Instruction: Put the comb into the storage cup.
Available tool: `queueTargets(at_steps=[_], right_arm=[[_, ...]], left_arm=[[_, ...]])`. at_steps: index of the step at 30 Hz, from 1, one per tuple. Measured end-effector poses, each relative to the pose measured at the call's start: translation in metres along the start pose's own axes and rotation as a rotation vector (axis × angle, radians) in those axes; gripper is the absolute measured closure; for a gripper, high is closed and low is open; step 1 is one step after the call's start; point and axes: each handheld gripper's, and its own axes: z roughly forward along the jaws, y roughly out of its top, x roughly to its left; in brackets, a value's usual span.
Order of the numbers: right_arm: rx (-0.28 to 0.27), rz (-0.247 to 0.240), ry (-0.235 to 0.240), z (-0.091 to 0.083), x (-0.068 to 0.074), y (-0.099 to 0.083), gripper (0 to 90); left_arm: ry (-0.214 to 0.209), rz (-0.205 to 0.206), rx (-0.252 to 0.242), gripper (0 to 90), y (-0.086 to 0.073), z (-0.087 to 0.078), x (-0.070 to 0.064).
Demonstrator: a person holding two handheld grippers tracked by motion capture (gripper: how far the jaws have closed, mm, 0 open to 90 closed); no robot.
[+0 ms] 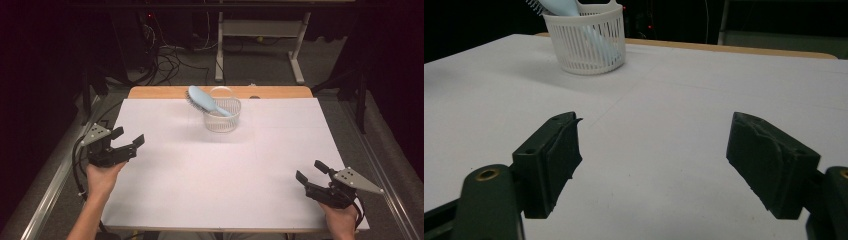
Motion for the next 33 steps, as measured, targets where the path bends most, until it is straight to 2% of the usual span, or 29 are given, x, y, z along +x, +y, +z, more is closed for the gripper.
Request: queueTargets(at_steps=[12, 33], right_arm=[[-0.002, -0.003, -0.004, 0.000, -0.001, 0.000, 21.7], [-0.004, 0.000, -0.006, -0.001, -0.001, 0.000, 21.7]], left_arm=[[-0.003, -0.017, 0.010, 16.4, -0.012, -0.001, 0.000], [-0.012, -0.017, 0.008, 16.4, -0.028, -0.003, -0.007]])
